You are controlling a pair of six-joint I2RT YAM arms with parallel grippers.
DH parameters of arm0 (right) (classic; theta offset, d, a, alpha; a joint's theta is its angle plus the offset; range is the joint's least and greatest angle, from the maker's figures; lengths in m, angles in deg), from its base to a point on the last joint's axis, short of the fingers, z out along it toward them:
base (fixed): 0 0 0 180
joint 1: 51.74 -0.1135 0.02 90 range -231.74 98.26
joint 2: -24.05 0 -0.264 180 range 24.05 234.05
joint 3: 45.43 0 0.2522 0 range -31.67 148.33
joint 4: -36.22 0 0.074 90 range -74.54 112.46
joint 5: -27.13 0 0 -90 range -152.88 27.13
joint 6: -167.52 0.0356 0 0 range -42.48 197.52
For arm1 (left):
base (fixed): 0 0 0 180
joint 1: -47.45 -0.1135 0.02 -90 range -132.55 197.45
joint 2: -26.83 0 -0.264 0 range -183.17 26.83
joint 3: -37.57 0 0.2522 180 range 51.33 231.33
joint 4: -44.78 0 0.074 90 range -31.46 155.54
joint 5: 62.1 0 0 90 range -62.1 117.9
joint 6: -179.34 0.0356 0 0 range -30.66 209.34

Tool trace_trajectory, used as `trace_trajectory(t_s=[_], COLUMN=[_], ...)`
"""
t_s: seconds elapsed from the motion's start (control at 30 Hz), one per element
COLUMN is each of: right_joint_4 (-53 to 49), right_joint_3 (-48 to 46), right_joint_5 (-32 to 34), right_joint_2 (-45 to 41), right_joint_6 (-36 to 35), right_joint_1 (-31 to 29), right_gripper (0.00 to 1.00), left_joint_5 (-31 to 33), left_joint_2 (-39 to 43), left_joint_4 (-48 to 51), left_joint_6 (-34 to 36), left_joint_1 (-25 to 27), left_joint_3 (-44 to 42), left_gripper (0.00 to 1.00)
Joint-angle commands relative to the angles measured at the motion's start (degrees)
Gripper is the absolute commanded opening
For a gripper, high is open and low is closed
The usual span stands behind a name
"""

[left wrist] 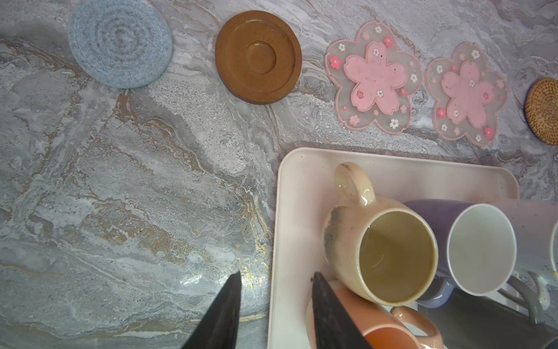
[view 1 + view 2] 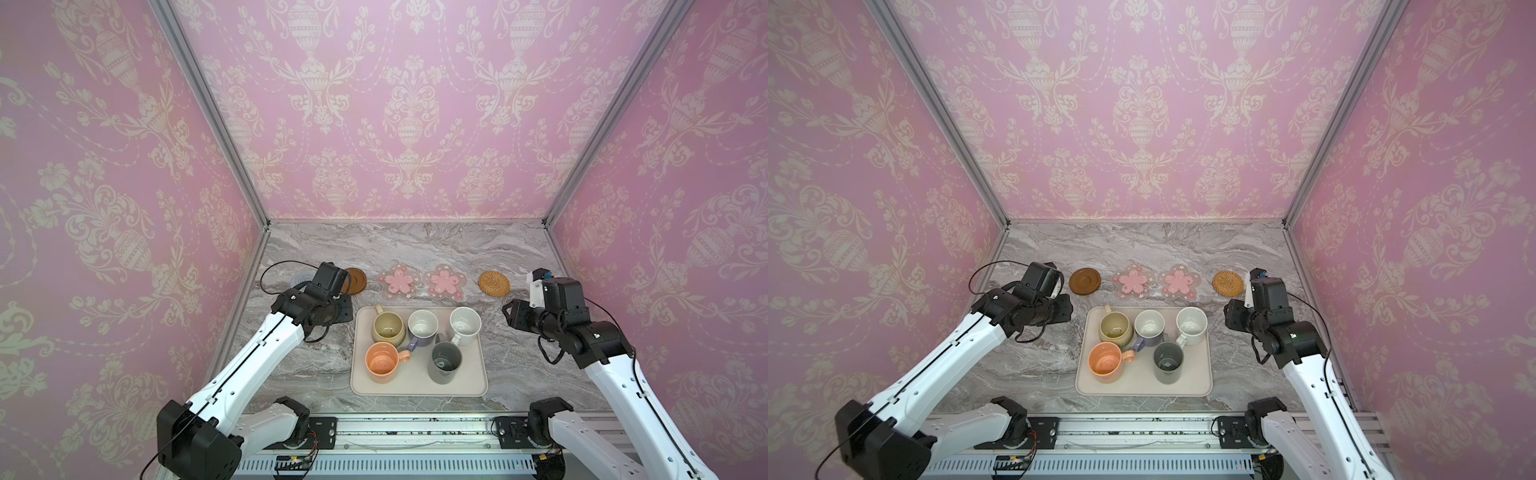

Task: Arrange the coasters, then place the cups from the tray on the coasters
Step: 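Move the left gripper over the cream mug on the tray while the right gripper hovers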

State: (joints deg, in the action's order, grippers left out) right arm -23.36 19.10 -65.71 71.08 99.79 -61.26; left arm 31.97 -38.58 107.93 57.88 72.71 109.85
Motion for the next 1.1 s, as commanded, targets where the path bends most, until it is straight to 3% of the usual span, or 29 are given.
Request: trace_trajectory(t_s=[0.0, 0.57, 0.73, 1.07], right_joint_4=[-1.1, 8.2, 7.2, 4.1], right_joint_3=[-0.5, -0.5, 0.2, -0.3], right_joint_5=[-0.8, -2.7, -1.3, 1.5], right_joint_2=[-1.6, 5.3, 6.0, 4.0], right_joint_6=[-0.6, 1.7, 1.2, 0.9], right_joint_1=[-0.4, -2.0, -3.1, -3.3], right_gripper=[0.49, 0.5, 0.5, 0.5], left_joint_5=[2.5, 1.9, -2.1, -3.5], left_joint_2=[0.4, -11.5, -16.5, -25.6], left_joint_4=[0.9, -5.2, -9.5, -12.2], left_joint_6=[-2.9, -3.2, -3.0, -2.7], left_joint_1=[1.1, 4.2, 4.2, 4.5], left_joint_3=[-1.6, 2.4, 3.8, 10.2], left_gripper=[0.42, 0.42, 0.42, 0.42])
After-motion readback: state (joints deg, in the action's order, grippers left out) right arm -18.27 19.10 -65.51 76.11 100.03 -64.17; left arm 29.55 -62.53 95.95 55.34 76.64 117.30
